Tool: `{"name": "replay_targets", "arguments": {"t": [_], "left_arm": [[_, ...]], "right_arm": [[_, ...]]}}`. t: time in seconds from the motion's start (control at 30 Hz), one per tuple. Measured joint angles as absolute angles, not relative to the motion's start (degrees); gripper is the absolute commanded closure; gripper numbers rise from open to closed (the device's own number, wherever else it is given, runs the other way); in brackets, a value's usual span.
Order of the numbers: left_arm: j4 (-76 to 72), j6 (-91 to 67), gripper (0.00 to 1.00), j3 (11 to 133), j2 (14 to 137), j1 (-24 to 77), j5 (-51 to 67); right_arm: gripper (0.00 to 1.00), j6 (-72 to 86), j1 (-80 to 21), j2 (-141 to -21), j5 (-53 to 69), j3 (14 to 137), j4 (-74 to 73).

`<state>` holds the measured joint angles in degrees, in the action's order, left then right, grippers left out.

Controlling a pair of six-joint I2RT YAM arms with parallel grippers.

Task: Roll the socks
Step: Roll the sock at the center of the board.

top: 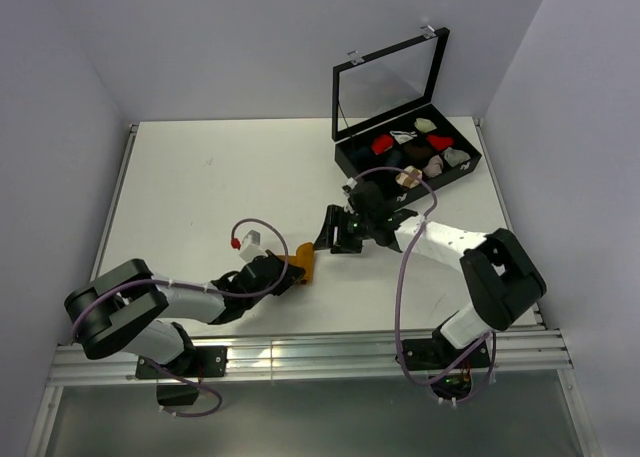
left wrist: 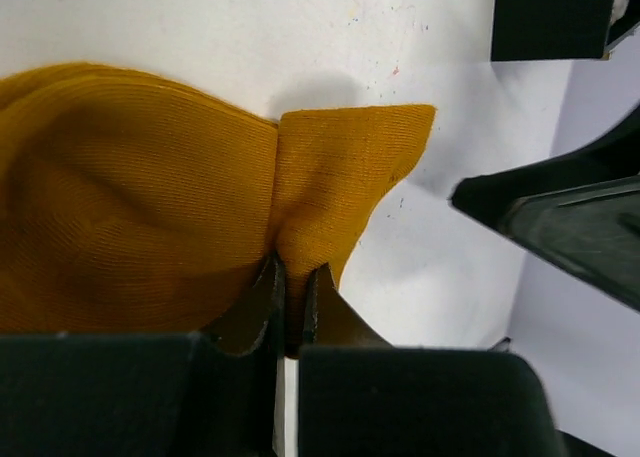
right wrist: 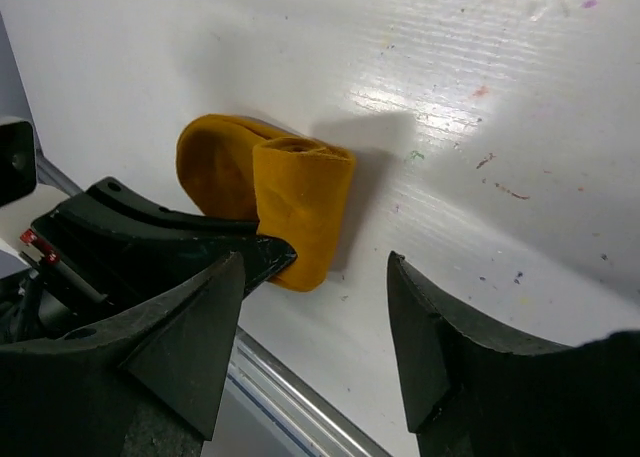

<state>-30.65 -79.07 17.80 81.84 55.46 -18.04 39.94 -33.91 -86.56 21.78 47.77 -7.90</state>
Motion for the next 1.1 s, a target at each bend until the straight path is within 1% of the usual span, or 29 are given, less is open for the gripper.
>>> {"name": "replay_targets", "arguments": {"t": [0.3, 0.5, 0.67, 0.77, 0.8, 0.87, 0.9, 0.97, 1.0, 1.03, 1.07, 1.1], "left_arm": [[-38.39, -87.68, 0.94, 12.16, 81.84, 53.36, -14.17], [-39.13, -90.76, 0.92, 10.35, 80.79, 52.99, -13.13], [-38.72, -92.07, 0.92, 9.28, 79.53, 52.62, -12.38], [-39.13, -92.92, 0.92, 8.56, 79.26, 52.16, -11.66], [-39.29, -92.97, 0.92, 8.45, 79.29, 51.99, -11.42], [-39.53, -93.36, 0.91, 8.23, 79.33, 51.7, -11.0], [-39.53, -93.54, 0.91, 8.21, 79.35, 51.59, -10.76], [-39.42, -93.6, 0.89, 8.25, 79.4, 51.31, -10.33], [-39.22, -93.47, 0.85, 8.38, 79.44, 51.13, -10.09], [-38.72, -93.06, 0.84, 8.78, 79.48, 51.0, -9.87], [-38.24, -92.53, 0.79, 9.13, 79.53, 50.89, -9.72], [-37.67, -91.92, 0.76, 9.54, 79.59, 50.72, -9.61]], "right_arm": [[0.35, 40.84, -35.62, -93.32, 27.22, 44.77, 2.98], [0.36, 41.34, -36.29, -99.0, 30.13, 44.64, 8.4], [0.39, 42.11, -37.39, -101.65, 32.86, 44.69, 13.85], [0.49, 42.37, -37.67, -103.04, 34.13, 44.69, 16.14], [0.58, 42.48, -37.69, -103.68, 34.57, 44.69, 17.02], [0.65, 42.54, -37.74, -104.84, 35.09, 44.66, 18.39], [0.76, 42.76, -37.74, -105.32, 35.46, 44.66, 18.87], [0.84, 42.68, -37.74, -105.65, 35.81, 44.66, 19.7], [0.93, 42.61, -37.74, -105.65, 35.79, 44.66, 19.81], [0.98, 42.44, -37.71, -105.65, 35.68, 44.66, 19.81], [1.0, 42.26, -37.67, -105.62, 35.59, 44.66, 19.77], [1.0, 42.04, -37.58, -105.56, 35.46, 44.66, 19.57]]}}
